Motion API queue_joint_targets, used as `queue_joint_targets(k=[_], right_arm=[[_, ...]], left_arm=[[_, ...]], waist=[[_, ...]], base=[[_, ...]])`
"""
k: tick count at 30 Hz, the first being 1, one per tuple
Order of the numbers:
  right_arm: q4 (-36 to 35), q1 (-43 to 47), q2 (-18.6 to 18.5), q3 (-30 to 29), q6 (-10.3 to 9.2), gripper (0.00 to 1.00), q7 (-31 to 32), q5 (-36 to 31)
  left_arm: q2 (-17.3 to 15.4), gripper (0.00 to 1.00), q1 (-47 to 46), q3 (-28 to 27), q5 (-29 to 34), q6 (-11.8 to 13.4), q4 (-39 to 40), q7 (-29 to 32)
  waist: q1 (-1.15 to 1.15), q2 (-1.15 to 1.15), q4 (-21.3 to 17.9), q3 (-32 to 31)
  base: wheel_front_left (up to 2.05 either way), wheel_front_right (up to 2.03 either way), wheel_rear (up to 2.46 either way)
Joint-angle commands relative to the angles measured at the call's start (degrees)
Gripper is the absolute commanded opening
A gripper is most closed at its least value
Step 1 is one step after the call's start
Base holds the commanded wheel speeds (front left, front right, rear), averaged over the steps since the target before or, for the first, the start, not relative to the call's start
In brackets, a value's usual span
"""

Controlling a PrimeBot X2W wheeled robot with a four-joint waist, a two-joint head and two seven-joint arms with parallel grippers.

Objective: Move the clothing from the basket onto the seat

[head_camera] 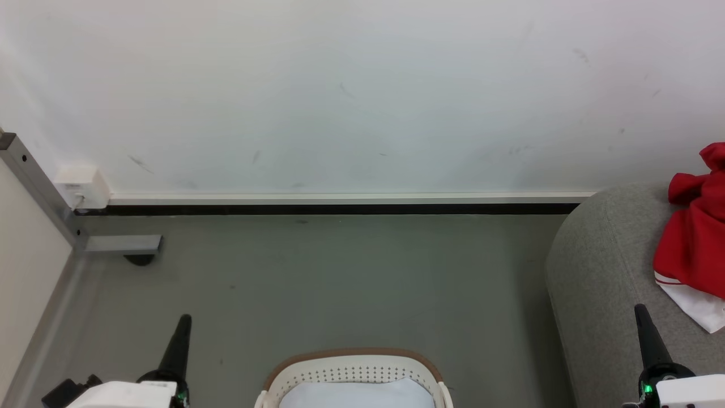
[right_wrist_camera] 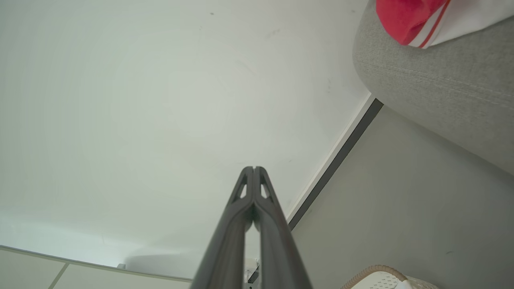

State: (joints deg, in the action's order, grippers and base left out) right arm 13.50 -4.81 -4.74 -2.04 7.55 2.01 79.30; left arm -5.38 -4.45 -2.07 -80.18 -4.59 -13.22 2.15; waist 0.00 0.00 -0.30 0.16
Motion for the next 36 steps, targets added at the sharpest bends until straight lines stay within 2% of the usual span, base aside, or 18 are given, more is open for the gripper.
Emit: queue_joint_targets(k=[1, 36], right_arm=[[-0.06, -1.17, 0.10, -0.37, -0.08, 0.00, 0.38, 1.26], [0.56, -1.60, 1.31, -3.83, -0.12, 0.00, 4.00, 13.69]], left_arm=[[0.05, 0.00, -0.95, -0.60, -0.95, -0.49, 0.03, 0.37], [2.35, 0.00, -2.01, -4.47, -12.60, -3.13, -0.88, 4.39]], waist=[[0.00, 0.00, 0.01, 0.00], [0.00, 0.00, 0.29, 0.02]], base=[[0.00, 0.00, 0.00], [0.00, 0.00, 0.00]])
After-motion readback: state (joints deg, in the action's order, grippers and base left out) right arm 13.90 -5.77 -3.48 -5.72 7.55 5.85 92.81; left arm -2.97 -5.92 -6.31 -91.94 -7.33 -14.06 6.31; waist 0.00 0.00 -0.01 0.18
